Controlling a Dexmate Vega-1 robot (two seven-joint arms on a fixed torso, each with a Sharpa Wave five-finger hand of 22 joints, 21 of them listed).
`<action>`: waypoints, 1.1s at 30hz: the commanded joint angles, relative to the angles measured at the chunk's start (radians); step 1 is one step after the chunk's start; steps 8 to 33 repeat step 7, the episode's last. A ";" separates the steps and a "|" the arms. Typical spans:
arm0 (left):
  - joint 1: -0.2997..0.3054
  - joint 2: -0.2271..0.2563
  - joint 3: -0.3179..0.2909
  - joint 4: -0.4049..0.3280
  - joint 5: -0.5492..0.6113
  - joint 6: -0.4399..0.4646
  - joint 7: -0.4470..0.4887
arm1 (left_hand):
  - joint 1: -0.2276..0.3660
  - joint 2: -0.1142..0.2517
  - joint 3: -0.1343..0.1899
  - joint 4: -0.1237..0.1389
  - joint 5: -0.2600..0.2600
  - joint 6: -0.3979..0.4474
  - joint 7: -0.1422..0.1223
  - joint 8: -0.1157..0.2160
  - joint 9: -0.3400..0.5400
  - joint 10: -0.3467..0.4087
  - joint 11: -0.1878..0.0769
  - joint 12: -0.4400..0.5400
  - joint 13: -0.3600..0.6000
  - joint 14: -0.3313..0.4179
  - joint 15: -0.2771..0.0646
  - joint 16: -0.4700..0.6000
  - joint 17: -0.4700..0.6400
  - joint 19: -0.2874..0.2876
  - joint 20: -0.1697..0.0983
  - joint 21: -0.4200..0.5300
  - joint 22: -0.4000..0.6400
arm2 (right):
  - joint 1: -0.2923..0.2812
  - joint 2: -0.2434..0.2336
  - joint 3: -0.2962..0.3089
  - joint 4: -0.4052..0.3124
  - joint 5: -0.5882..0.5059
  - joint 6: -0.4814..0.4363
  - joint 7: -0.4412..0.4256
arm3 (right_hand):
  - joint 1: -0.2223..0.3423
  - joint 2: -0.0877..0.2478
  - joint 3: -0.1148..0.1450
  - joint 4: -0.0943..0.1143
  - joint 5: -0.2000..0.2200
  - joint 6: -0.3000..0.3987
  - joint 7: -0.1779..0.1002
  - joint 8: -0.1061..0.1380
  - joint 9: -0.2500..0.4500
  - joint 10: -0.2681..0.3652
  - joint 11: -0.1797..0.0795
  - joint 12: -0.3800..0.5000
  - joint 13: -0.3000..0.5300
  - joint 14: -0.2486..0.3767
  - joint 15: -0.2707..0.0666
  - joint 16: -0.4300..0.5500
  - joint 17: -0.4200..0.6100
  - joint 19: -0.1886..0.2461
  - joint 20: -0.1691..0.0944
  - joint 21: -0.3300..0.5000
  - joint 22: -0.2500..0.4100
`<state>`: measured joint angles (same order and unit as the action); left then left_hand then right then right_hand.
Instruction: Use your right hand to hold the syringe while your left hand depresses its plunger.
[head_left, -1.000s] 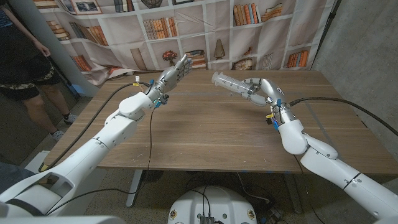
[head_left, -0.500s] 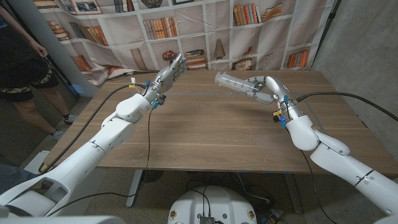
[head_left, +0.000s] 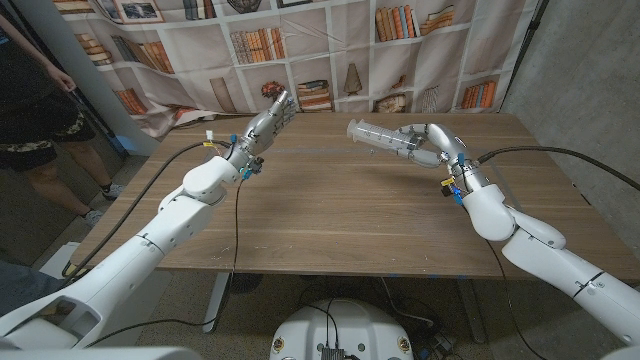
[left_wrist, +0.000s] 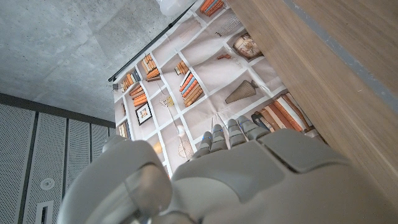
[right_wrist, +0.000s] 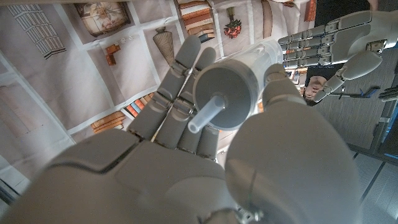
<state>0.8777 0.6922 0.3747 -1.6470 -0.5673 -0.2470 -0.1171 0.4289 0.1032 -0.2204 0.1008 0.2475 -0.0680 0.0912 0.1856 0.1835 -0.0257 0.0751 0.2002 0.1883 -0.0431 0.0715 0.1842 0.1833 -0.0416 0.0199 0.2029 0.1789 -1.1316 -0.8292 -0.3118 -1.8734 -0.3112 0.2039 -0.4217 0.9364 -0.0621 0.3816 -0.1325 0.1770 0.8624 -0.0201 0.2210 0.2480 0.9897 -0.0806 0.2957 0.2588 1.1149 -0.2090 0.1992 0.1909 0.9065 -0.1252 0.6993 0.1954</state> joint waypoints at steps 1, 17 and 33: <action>0.026 0.012 -0.013 -0.017 -0.001 -0.005 0.015 | 0.009 -0.004 -0.010 0.000 0.005 0.005 0.003 0.009 0.003 -0.004 0.001 0.004 0.005 -0.004 0.001 0.004 0.004 -0.012 0.003 0.003 0.006 | 0.019 0.012 -0.015 0.011 -0.019 0.007 0.003 | 0.206 0.217 -0.002 0.000 0.003 0.153 -0.155 0.003 0.005 0.078 -0.082 -0.004 -0.001 -0.003 -0.021 0.003 0.002 0.000 -0.093 0.006 0.002; 0.011 0.003 -0.005 -0.003 0.002 -0.009 0.005 | 0.010 -0.003 -0.011 0.000 0.005 0.004 0.003 0.009 0.003 -0.004 0.002 0.004 0.005 -0.004 0.000 0.004 0.004 -0.013 0.003 0.003 0.006 | 0.029 0.014 -0.020 0.016 -0.029 0.004 0.003 | 0.206 0.217 -0.002 0.001 0.002 0.153 -0.154 0.002 0.005 0.078 -0.082 -0.006 -0.004 -0.002 -0.020 0.004 0.003 -0.001 -0.093 0.008 0.001; 0.011 0.003 -0.005 -0.003 0.002 -0.009 0.005 | 0.010 -0.003 -0.011 0.000 0.005 0.004 0.003 0.009 0.003 -0.004 0.002 0.004 0.005 -0.004 0.000 0.004 0.004 -0.013 0.003 0.003 0.006 | 0.029 0.014 -0.020 0.016 -0.029 0.004 0.003 | 0.206 0.217 -0.002 0.001 0.002 0.153 -0.154 0.002 0.005 0.078 -0.082 -0.006 -0.004 -0.002 -0.020 0.004 0.003 -0.001 -0.093 0.008 0.001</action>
